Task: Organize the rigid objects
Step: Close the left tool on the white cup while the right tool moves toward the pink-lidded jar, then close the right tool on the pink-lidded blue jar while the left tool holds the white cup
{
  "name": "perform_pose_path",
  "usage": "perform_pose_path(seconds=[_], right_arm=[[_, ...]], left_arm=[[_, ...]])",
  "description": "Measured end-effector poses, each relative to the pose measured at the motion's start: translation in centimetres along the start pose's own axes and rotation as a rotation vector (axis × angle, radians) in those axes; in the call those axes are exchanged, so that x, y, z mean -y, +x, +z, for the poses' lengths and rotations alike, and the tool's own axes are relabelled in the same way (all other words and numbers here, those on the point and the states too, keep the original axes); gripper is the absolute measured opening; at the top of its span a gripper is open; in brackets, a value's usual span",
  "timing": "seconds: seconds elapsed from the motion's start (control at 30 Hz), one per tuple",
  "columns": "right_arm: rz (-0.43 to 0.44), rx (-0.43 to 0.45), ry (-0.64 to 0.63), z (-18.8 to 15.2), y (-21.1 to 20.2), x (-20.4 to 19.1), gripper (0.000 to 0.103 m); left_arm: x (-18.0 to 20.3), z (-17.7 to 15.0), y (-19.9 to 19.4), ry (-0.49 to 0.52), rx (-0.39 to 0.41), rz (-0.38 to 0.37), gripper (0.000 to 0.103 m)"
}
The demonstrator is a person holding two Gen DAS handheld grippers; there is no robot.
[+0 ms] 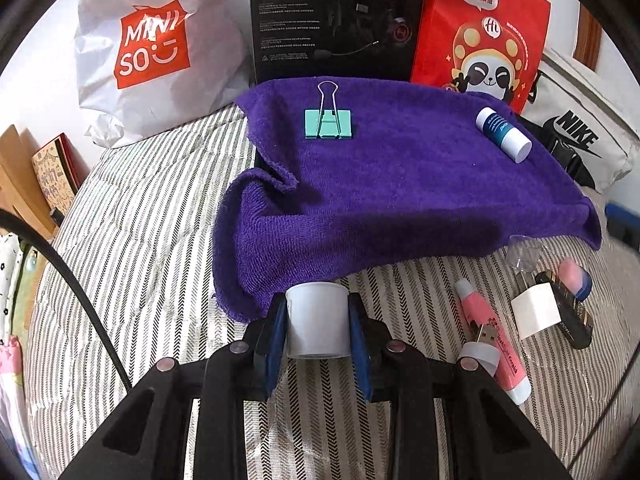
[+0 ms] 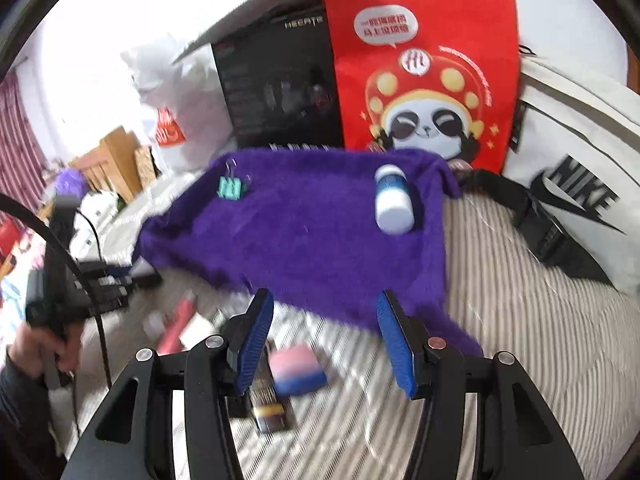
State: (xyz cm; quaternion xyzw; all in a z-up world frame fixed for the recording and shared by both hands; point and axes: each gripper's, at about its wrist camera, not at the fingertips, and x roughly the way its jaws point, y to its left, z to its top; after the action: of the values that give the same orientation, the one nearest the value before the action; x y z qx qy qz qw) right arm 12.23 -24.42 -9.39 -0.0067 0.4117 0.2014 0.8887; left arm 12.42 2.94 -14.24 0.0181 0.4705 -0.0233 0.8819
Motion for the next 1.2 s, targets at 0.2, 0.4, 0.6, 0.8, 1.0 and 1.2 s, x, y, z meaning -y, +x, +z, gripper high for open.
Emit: perform_pose_path(seconds=[0.2,0.4,0.6,0.8,1.0,1.2], right_arm=[[0.013,-0.104,-0.008,-2.4,1.6,-0.9,0.054],[-0.022,-0.144,-0.073,-3.7,2.9,-2.6,0.052],[-0.140,-0.144,-0.067,-3.9,3.4,-1.7,0.051],[-0.163,-0.138,-0.088,-3.7,4.1,-1.8,0.051],[-0.151,-0.149,-0.093,-3.1,4.4,-2.0,0.040],[-0.140,-0.154,-0.117,-3.5,4.3,-2.2,0.040]], left_arm=[[0.0,-0.3,-0.3,0.001,0.028,0.001,0.029],[-0.2,-0.6,-0.4,-0.002,0.035,-0.003,0.029],[-0.3,-0.6,-0.4,-0.006,0.033,-0.011,0.029],[-0.3,-0.5,-0.5,-0.005,0.033,-0.011,0.029],[-0.2,-0.6,-0.5,-0.004,0.034,-0.014,0.029],[-0.2,-0.6,-0.5,-0.007,0.036,-0.012,0.029]])
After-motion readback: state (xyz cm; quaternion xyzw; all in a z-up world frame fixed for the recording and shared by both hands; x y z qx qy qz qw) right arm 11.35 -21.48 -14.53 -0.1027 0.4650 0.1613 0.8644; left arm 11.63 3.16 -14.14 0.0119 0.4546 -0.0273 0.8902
